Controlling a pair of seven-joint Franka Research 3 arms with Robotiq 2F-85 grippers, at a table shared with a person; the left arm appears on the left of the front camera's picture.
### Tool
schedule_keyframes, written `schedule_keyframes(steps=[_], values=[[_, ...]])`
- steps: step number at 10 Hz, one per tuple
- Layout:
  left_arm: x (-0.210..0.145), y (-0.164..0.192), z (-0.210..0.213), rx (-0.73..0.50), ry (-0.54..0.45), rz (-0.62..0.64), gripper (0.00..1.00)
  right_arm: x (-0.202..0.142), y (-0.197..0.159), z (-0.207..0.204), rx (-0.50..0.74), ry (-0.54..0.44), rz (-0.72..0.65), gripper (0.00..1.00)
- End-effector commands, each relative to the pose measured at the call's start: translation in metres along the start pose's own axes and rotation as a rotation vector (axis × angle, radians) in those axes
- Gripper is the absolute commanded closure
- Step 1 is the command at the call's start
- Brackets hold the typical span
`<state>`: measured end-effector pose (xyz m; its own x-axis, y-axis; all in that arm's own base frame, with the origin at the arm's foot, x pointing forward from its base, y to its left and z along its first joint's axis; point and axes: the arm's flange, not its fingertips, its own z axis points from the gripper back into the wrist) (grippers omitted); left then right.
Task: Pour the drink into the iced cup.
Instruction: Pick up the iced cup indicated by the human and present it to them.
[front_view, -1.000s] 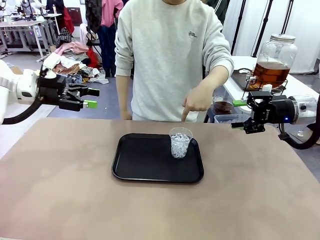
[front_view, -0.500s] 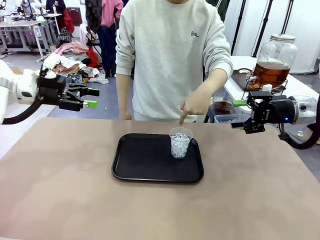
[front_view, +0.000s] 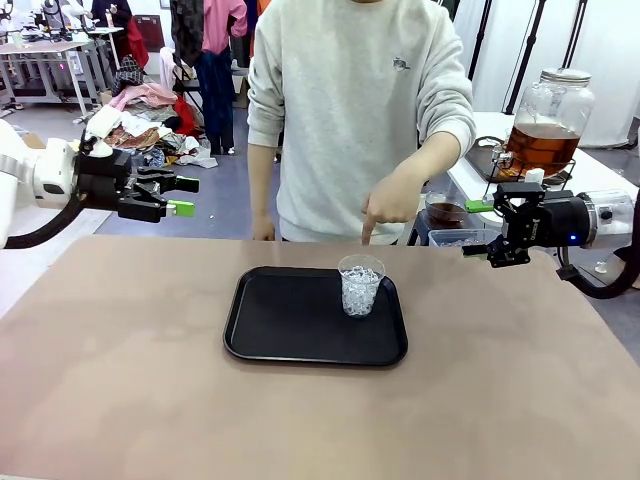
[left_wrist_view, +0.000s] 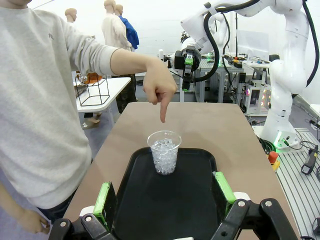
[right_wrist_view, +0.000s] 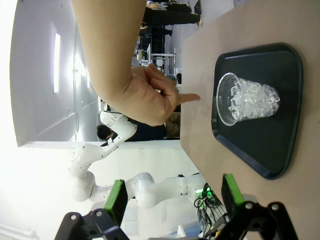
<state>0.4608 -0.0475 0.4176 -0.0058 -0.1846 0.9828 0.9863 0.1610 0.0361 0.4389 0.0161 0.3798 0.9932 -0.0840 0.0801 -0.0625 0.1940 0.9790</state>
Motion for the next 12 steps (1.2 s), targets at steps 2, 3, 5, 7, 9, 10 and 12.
schedule_keyframes(steps=[2, 3, 5, 7, 9, 10, 12], values=[[0.001, -0.001, 0.0, 0.0, -0.001, -0.003, 0.0, -0.001, 0.005, 0.003, -0.022, 0.059, 0.285, 0.0], [0.001, -0.001, 0.0, 0.0, -0.001, -0.003, 0.0, 0.001, 0.003, 0.003, -0.035, 0.093, 0.372, 0.0], [0.001, -0.001, 0.0, 0.0, -0.001, -0.003, 0.0, 0.003, 0.001, 0.003, -0.056, 0.137, 0.571, 0.0], [0.001, -0.001, 0.0, 0.0, -0.001, -0.003, 0.0, 0.007, 0.003, 0.002, -0.132, 0.151, 0.727, 0.0], [0.001, -0.001, 0.0, 0.0, -0.001, -0.003, 0.0, 0.01, 0.008, -0.003, -0.198, 0.125, 0.798, 0.0], [0.001, -0.001, 0.0, 0.0, -0.001, -0.003, 0.0, 0.008, 0.01, -0.002, -0.197, 0.129, 0.763, 0.0], [0.001, -0.001, 0.0, 0.0, -0.001, -0.003, 0.0, 0.009, 0.007, 0.004, -0.16, 0.15, 0.76, 0.0]])
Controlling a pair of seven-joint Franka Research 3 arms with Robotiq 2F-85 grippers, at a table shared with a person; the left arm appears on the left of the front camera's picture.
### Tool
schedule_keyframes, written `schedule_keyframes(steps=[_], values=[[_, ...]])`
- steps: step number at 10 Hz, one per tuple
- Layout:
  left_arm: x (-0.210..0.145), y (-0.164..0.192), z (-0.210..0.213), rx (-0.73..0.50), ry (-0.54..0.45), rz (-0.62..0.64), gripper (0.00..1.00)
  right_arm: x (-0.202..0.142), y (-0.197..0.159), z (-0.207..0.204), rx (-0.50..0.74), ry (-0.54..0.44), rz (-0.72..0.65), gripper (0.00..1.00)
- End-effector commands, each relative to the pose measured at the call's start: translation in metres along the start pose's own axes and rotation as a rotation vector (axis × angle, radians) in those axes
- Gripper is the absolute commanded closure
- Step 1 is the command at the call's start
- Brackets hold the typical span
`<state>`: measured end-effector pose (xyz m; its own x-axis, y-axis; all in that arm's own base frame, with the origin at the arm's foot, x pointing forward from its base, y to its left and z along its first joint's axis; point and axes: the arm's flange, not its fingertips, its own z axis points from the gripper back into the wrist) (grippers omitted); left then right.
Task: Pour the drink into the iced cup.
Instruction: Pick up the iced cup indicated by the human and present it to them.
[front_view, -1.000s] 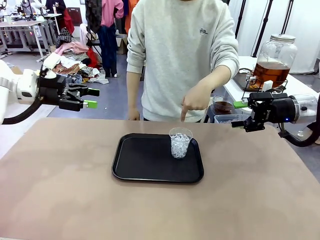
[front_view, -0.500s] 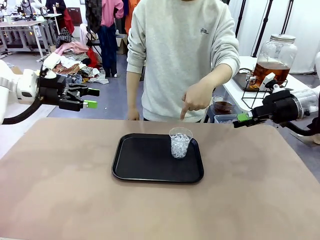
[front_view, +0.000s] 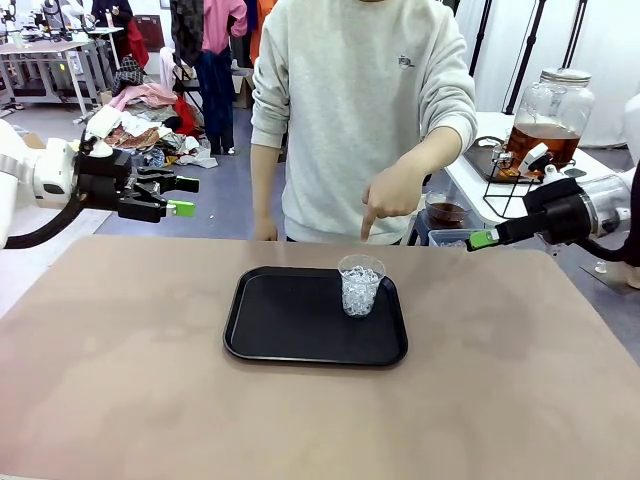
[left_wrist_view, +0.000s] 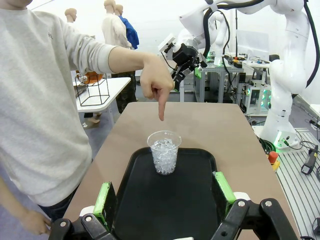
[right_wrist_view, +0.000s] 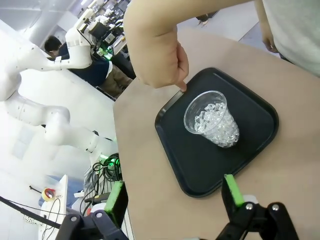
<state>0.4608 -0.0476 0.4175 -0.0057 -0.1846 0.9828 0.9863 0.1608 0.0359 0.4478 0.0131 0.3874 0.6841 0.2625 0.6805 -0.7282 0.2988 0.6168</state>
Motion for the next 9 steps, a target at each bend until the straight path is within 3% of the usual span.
schedule_keyframes(steps=[1, 4, 5, 9], values=[[0.001, -0.001, 0.0, 0.0, -0.001, -0.003, 0.0, -0.001, 0.001, 0.001, 0.017, -0.003, -0.004, 0.0], [0.001, -0.001, 0.0, 0.0, -0.001, -0.003, 0.0, -0.001, 0.0, -0.001, 0.007, 0.001, -0.002, 0.0], [0.001, -0.001, 0.0, 0.0, -0.001, -0.003, 0.0, 0.0, -0.004, -0.009, -0.006, -0.029, 0.155, 0.0], [0.001, -0.001, 0.0, 0.0, -0.001, -0.003, 0.0, -0.009, -0.033, -0.048, 0.005, -0.05, 0.469, 0.0]])
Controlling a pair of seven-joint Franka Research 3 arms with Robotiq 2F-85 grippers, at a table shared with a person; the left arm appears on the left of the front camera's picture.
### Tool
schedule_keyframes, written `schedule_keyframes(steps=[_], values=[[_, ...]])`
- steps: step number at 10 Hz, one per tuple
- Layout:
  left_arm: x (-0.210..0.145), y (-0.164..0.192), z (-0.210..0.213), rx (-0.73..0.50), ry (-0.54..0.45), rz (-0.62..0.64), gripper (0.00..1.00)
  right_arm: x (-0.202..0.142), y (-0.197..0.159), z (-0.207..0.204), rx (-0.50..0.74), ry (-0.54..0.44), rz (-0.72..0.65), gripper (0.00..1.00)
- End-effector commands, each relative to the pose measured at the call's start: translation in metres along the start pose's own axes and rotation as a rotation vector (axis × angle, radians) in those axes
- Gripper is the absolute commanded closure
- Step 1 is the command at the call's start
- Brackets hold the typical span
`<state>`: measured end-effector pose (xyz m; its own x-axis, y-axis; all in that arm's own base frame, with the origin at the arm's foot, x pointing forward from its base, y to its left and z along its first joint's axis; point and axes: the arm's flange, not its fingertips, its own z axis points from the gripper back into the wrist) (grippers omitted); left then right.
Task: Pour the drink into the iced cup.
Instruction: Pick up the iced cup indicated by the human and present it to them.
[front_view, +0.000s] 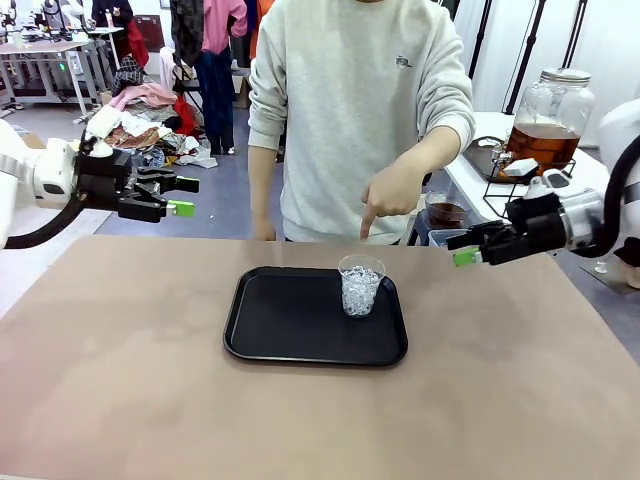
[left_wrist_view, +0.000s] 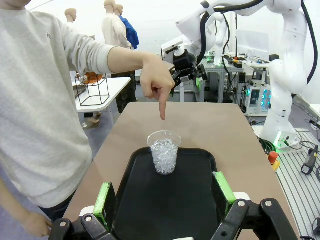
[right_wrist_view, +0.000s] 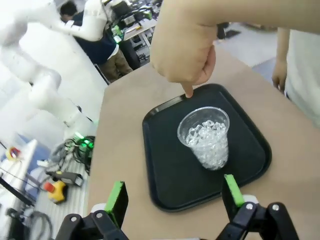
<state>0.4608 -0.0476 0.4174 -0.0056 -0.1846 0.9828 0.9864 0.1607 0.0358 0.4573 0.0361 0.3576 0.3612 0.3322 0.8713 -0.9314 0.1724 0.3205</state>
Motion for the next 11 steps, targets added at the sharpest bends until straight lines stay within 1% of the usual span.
schedule_keyframes(steps=[1, 3, 5, 6, 7, 8, 11], values=[[0.001, -0.001, 0.0, 0.0, -0.001, -0.003, 0.0, -0.012, -0.019, -0.026, -0.016, -0.016, 0.152, 0.0], [0.001, -0.001, 0.0, 0.0, -0.001, -0.003, 0.0, -0.021, -0.033, -0.044, -0.022, -0.044, 0.246, 0.0], [0.001, -0.001, 0.0, 0.0, -0.001, -0.003, 0.0, -0.027, -0.039, -0.056, -0.051, -0.026, 0.29, 0.0], [0.001, -0.001, 0.0, 0.0, -0.001, -0.003, 0.0, -0.026, -0.039, -0.056, -0.043, -0.024, 0.274, 0.0], [0.001, -0.001, 0.0, 0.0, -0.001, -0.003, 0.0, -0.026, -0.036, -0.05, -0.027, -0.007, 0.201, 0.0], [0.001, -0.001, 0.0, 0.0, -0.001, -0.003, 0.0, -0.03, -0.036, -0.051, -0.018, -0.015, 0.254, 0.0], [0.001, -0.001, 0.0, 0.0, -0.001, -0.003, 0.0, -0.03, -0.036, -0.051, -0.018, -0.015, 0.254, 0.0]])
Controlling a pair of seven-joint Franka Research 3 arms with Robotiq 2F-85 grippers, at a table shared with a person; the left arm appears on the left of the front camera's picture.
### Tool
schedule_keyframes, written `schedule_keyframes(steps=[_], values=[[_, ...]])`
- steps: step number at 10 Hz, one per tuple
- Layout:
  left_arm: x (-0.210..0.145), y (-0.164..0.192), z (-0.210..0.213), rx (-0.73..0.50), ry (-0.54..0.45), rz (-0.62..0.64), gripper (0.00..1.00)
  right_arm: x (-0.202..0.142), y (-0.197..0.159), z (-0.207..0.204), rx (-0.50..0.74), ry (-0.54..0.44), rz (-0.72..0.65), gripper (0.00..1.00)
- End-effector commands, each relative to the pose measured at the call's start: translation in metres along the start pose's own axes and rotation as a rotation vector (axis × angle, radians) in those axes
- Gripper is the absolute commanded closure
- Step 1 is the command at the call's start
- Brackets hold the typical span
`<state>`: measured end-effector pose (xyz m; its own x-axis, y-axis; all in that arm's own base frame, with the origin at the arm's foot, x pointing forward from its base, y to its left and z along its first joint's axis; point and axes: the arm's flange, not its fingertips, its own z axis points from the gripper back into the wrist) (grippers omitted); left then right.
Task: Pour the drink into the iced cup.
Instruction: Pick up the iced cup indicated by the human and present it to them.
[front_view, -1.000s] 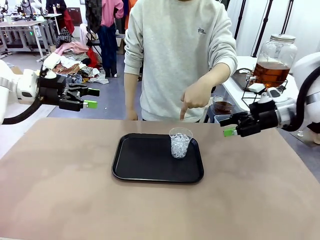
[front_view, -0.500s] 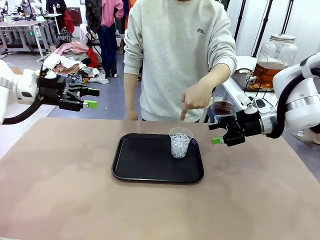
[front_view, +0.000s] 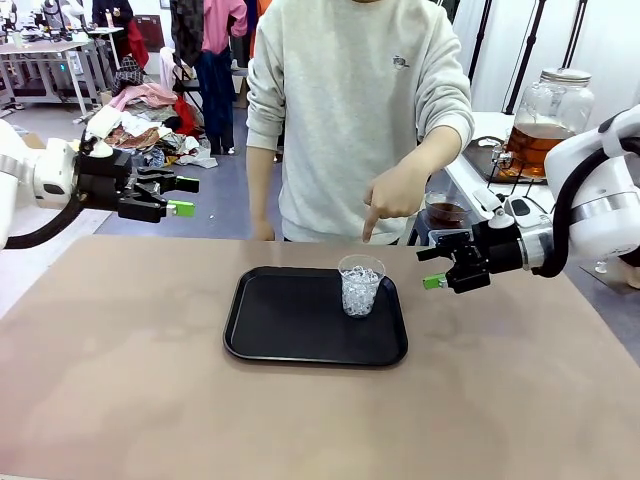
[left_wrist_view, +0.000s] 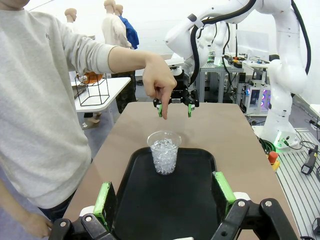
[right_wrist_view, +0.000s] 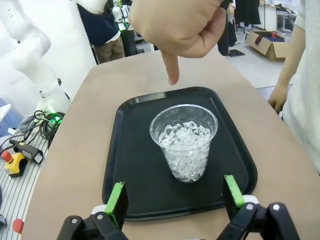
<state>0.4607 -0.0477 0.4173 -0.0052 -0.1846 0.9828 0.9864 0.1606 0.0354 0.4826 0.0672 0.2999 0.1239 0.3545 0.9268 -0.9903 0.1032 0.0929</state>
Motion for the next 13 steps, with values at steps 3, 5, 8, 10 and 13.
schedule_keyframes(steps=[3, 5, 8, 10, 13], values=[[0.001, -0.001, 0.001, 0.001, -0.001, -0.004, 0.0, -0.006, -0.006, -0.008, -0.032, -0.033, 0.051, 0.0], [0.001, -0.001, 0.001, 0.001, -0.001, -0.004, 0.0, -0.019, -0.014, -0.021, -0.035, -0.113, 0.126, 0.0], [0.001, -0.001, 0.001, 0.001, -0.001, -0.004, 0.0, -0.036, -0.03, -0.034, -0.014, -0.167, 0.157, 0.0], [0.001, -0.001, 0.001, 0.001, -0.001, -0.004, 0.0, -0.047, -0.039, -0.04, 0.013, -0.192, 0.138, 0.0], [0.001, -0.001, 0.001, 0.001, -0.001, -0.004, 0.0, -0.052, -0.045, -0.043, 0.048, -0.193, 0.097, 0.0]])
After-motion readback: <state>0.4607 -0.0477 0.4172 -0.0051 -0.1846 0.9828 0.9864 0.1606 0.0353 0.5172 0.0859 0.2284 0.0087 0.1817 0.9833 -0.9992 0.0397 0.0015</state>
